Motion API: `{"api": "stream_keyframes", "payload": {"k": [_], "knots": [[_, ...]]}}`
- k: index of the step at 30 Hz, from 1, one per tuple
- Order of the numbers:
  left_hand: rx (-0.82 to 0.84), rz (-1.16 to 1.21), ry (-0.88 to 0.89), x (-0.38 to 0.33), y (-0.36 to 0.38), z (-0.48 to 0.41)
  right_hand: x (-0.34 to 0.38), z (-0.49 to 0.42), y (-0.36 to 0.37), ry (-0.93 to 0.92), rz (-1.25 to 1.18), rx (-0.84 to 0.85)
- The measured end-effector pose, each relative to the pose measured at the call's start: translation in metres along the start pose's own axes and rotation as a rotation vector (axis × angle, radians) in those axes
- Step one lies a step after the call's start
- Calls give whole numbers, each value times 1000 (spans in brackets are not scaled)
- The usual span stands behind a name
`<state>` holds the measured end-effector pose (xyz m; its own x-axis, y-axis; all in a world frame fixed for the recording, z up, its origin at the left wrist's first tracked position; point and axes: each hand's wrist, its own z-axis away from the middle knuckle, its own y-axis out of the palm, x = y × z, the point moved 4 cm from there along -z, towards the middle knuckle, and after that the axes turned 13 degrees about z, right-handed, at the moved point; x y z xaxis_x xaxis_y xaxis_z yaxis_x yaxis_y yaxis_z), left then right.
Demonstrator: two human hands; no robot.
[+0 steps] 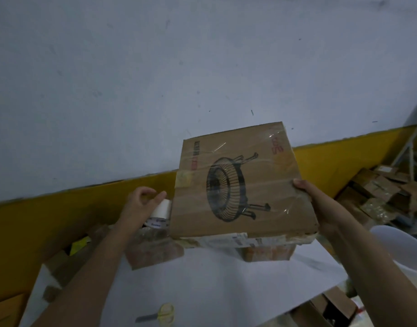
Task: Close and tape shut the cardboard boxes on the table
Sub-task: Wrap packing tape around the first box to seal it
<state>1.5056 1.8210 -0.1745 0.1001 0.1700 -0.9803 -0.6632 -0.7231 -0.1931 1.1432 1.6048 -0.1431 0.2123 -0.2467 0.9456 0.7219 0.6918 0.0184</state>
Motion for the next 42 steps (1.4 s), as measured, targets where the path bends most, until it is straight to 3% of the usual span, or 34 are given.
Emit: {"api": "stream_keyframes", "payload": {"k": [2,3,6,8,12,14,18,23,26,31,32,34,37,40,42], "knots": [[-248,398,-121,18,-1,23,-1,0,6,-8,-64,13],[-281,651,-236,29,5,35,-2,0,8,-13,-97,17],[4,1263,-488,50,38,52,-9,-1,16,-35,-177,12],[121,1357,-456,48,37,46,-13,-4,24,-35,-232,2],[262,1175,-312,34,21,35,-30,-9,30,-3,-325,-10],[284,1150,-349,25,22,38,-36,-11,37,4,-333,2],[141,1009,-378,16,19,36,-43,-21,43,43,-249,-68],[-37,813,-242,3,7,32,-53,-32,55,111,-73,-142],[-202,708,-225,5,-6,32,-54,-37,71,106,277,-163],[-314,414,-39,-9,-1,54,-80,-64,110,123,956,-179],[-327,325,-6,-13,5,61,-82,-69,125,96,906,-172],[-294,139,78,-20,23,74,-84,-73,154,121,532,-126],[-294,-105,171,-25,46,92,-81,-75,184,124,19,86],[-355,-208,153,-14,58,97,-74,-71,182,41,109,47],[-338,-109,142,2,69,95,-73,-71,173,-16,269,15]]}}
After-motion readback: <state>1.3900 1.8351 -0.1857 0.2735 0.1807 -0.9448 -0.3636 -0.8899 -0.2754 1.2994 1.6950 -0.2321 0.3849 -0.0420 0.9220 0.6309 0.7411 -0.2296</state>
